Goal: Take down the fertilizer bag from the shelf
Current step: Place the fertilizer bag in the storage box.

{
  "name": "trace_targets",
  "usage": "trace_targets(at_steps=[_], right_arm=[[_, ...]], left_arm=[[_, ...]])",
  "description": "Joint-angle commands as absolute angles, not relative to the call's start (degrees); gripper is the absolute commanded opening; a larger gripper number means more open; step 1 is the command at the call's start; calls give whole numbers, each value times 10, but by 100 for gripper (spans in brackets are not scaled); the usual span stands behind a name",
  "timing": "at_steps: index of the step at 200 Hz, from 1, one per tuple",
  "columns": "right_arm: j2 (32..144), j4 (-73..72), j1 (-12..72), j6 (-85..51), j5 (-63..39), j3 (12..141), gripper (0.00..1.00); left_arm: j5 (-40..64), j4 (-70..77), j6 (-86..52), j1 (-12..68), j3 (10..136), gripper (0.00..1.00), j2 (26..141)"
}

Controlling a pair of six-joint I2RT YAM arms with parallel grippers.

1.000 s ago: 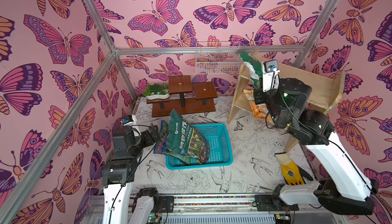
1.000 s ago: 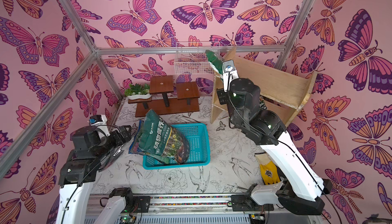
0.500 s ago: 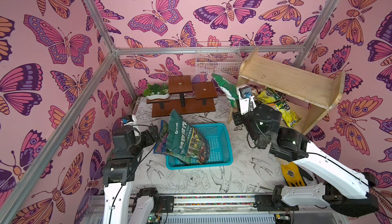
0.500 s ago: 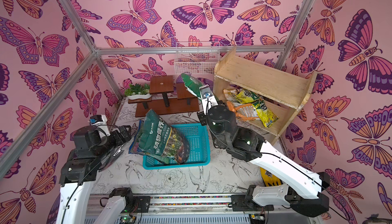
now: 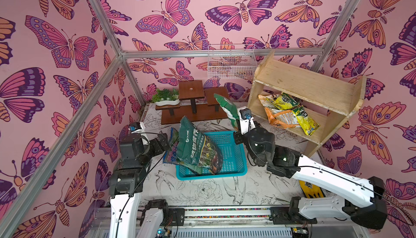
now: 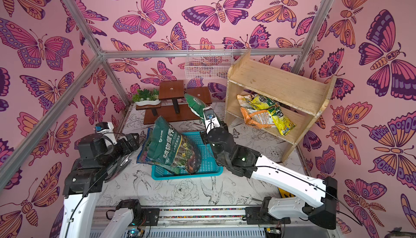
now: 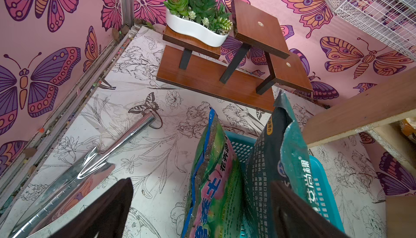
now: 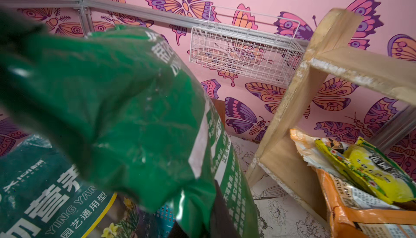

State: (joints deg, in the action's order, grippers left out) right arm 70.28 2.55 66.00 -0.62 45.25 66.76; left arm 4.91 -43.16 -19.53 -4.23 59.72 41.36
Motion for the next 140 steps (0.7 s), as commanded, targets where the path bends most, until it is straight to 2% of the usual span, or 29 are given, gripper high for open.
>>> trace_targets(at_steps=[1, 140], right_arm=[[699, -123, 662, -37, 442, 642, 0], [872, -242, 655, -144, 451, 567, 0]], left_arm=[[47, -424, -192, -47, 588, 100, 411], [49, -424, -192, -47, 588, 100, 408]])
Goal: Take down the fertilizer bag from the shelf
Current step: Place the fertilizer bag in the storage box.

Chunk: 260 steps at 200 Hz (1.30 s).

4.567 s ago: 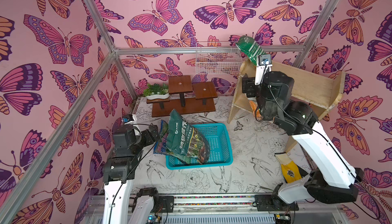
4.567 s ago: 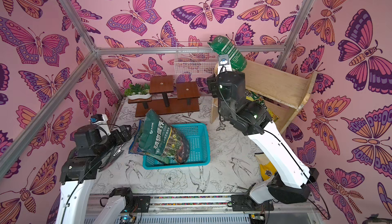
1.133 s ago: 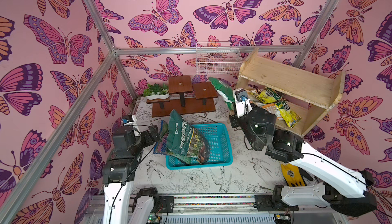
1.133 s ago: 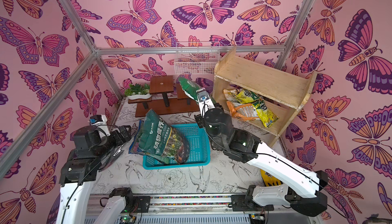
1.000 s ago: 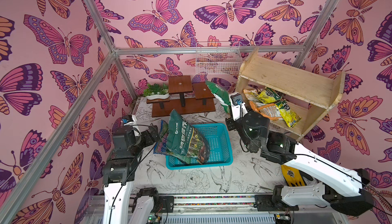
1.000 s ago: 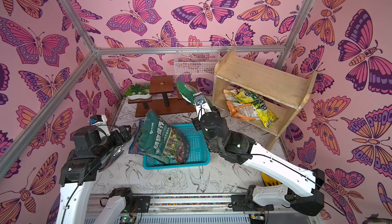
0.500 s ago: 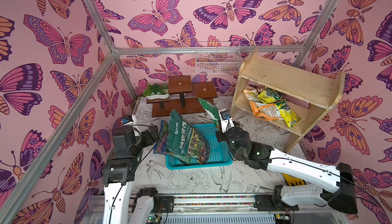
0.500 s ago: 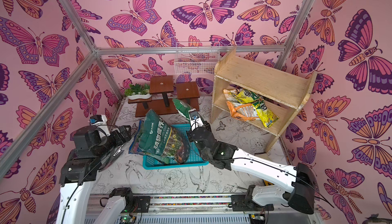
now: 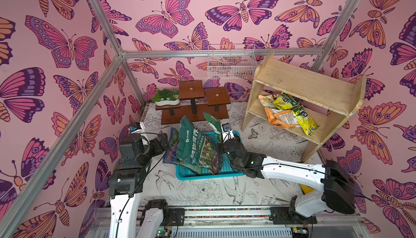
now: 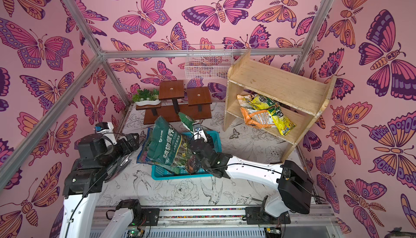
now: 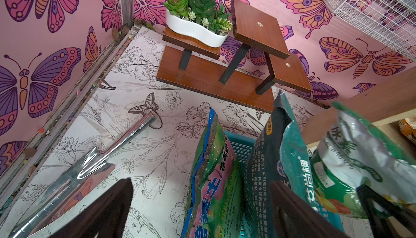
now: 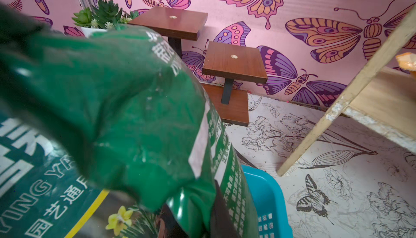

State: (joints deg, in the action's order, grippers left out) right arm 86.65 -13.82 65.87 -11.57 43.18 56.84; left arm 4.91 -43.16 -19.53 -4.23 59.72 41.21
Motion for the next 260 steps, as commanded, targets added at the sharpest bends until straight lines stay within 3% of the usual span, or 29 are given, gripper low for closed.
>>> trace_targets(at_steps=[1, 114, 145, 160, 212, 260], right_arm=[[873, -243, 655, -144, 451, 566, 0], [985, -304, 652, -191, 438, 536, 0], [1000, -310, 652, -202, 438, 529, 4], [1003, -315, 651, -208, 440, 522, 9], [991, -331, 651, -201, 441, 499, 43], [955, -325, 656, -169, 429, 490, 54]], left_arm=[[49, -424, -192, -47, 589, 100, 408], [50, -424, -192, -47, 589, 100, 407], [50, -424, -192, -47, 589, 100, 408], [50, -424, -192, -47, 589, 100, 407], [50, -425, -193, -47, 589, 100, 407], [50, -425, -193, -47, 589, 100, 407]])
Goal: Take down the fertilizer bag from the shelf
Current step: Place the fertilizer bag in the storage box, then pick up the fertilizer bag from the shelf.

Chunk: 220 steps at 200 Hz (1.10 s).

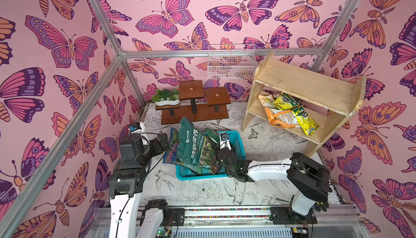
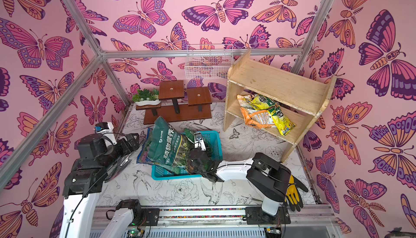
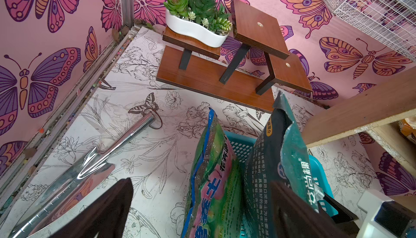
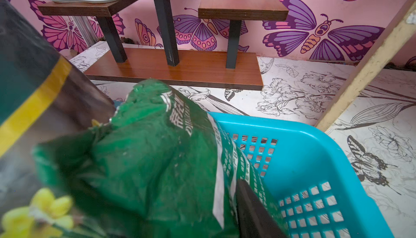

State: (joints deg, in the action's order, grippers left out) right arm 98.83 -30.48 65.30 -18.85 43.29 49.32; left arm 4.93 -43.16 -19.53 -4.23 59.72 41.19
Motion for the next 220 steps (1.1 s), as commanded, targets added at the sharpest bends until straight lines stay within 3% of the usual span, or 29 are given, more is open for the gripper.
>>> trace_targets(at_steps=[1, 45, 102, 134, 182, 220], right_arm=[[954, -325, 657, -168, 429, 490, 54], [870, -234, 674, -103, 427, 539, 69], [790, 11, 674, -74, 481, 676, 71], [734, 107, 670, -73, 537, 720, 79], [743, 360, 607, -86, 611, 852, 71], [790, 560, 488, -142, 570, 919, 68]], left_arm=[[50, -425, -193, -47, 589, 100, 407], [50, -424, -192, -47, 589, 100, 407], [49, -424, -192, -47, 588, 100, 407], [47, -424, -192, -47, 588, 100, 406], [47, -424, -192, -46, 588, 100, 405], [47, -424, -192, -46, 588, 100, 406]])
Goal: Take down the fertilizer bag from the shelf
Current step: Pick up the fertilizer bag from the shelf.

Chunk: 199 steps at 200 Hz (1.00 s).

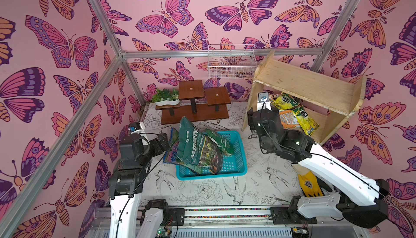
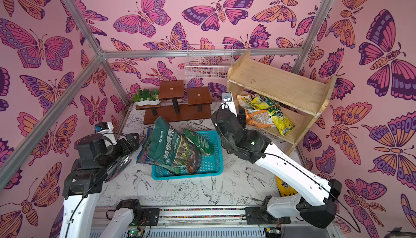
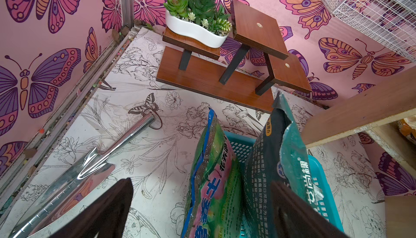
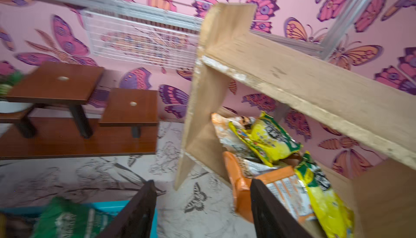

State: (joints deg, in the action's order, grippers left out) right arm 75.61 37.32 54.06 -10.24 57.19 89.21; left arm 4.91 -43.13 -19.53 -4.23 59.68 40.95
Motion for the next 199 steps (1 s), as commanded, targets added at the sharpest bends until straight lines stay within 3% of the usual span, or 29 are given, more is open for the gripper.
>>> trace_targets(at_steps=[1, 24, 74, 124, 199], right_arm=[[791, 563, 485, -143, 568, 919, 68], [802, 605, 449, -157, 596, 901, 72], [857, 637, 432, -152, 549, 903, 76], [894, 687, 431, -186, 603, 922, 80], [940, 709, 414, -203, 627, 928, 78]], left_arm=[[48, -424, -192, -46, 588, 100, 406], [48, -423, -192, -45, 587, 100, 406], [49, -424, -192, -46, 586, 100, 407], [49, -423, -192, -44, 585, 100, 404], [48, -423, -192, -41, 585, 100, 405]])
